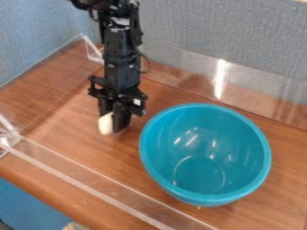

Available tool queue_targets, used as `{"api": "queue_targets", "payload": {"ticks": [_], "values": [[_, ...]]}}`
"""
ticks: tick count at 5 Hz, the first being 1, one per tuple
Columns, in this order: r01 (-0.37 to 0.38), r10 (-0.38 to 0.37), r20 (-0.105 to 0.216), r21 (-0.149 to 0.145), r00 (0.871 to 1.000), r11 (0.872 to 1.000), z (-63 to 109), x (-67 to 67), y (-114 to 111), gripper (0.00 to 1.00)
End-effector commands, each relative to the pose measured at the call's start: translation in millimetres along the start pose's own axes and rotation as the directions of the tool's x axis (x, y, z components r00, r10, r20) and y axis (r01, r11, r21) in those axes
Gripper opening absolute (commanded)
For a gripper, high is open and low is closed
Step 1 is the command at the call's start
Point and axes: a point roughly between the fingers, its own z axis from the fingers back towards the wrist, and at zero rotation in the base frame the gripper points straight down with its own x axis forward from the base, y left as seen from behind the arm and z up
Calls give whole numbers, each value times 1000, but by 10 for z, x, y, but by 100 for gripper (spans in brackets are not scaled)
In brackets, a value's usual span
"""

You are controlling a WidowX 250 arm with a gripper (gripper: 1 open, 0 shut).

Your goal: Remove the mushroom from inside the blue bowl and put it on the table

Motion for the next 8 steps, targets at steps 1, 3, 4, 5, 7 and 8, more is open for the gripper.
{"api": "queue_targets", "payload": {"ticks": [1, 3, 4, 5, 7, 8], "values": [[-2, 1, 45, 13, 999, 1000, 150, 1, 93, 0], [-43, 43, 36, -4, 998, 999, 88, -212, 131, 100], [-63, 64, 36, -14, 997, 998, 193, -264, 156, 100], [-84, 85, 53, -21, 995, 996, 342, -299, 182, 100], [-150, 150, 105, -13, 983, 989, 692, -214, 186, 100], [-220, 216, 154, 5, 964, 976, 822, -315, 326, 100]]}}
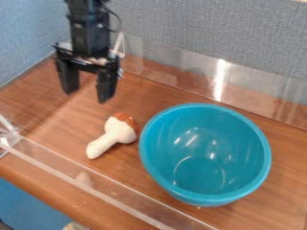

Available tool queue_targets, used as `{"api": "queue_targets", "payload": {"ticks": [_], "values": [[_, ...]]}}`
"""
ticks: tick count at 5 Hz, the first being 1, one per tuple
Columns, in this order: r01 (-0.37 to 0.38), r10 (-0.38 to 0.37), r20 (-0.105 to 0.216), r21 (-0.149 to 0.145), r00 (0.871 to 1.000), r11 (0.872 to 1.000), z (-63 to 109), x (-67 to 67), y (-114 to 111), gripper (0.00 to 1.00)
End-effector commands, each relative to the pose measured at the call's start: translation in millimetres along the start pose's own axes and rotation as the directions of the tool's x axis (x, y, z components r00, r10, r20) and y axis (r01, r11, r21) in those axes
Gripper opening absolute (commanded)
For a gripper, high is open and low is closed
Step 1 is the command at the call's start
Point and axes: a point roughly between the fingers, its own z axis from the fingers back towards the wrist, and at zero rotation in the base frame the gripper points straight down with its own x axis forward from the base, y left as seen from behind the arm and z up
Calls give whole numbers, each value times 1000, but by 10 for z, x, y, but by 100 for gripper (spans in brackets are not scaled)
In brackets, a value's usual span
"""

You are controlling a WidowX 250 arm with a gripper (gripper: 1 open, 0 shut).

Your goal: Remove the mushroom from inside the blue bowl and put it on the table

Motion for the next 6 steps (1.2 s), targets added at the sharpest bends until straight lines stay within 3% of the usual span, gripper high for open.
{"api": "queue_targets", "payload": {"ticks": [1, 3, 6], "values": [[-67, 64, 106, 31, 992, 997, 232, 39, 156, 100], [-35, 30, 132, 39, 991, 999, 257, -25, -24, 100], [74, -82, 155, 56, 985, 996, 58, 70, -81, 100]]}}
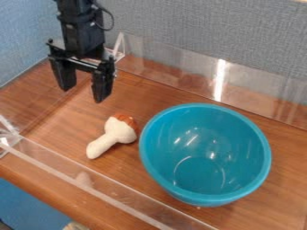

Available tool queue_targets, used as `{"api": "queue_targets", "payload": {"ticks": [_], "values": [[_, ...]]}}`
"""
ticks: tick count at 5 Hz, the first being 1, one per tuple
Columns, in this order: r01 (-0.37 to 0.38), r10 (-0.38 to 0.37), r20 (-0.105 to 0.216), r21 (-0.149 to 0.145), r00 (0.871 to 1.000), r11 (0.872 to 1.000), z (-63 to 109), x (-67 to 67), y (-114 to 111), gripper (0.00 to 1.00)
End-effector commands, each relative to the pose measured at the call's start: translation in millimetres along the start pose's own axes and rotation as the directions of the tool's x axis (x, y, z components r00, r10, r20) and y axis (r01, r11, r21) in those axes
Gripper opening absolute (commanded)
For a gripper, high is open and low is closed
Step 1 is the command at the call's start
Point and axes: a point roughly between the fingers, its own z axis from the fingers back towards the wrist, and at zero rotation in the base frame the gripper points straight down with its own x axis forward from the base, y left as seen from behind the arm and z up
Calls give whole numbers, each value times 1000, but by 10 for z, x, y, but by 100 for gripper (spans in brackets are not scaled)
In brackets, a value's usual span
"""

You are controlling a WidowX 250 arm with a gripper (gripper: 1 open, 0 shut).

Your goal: Remove the mushroom from inside the blue bowl and put it on the table

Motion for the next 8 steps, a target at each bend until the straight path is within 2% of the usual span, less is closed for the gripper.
{"api": "queue_targets", "payload": {"ticks": [1, 2, 4, 6, 8], "values": [[27, -28, 55, 18, 998, 999, 105, 46, -25, 0], [35, -36, 64, 24, 997, 999, 107, 43, -32, 100], [50, -53, 78, 39, 995, 998, 193, 98, -300, 100], [-22, 17, 98, 51, 995, 998, 49, -14, -119, 100], [-86, 79, 118, 53, 990, 995, 173, 45, -6, 100]]}}
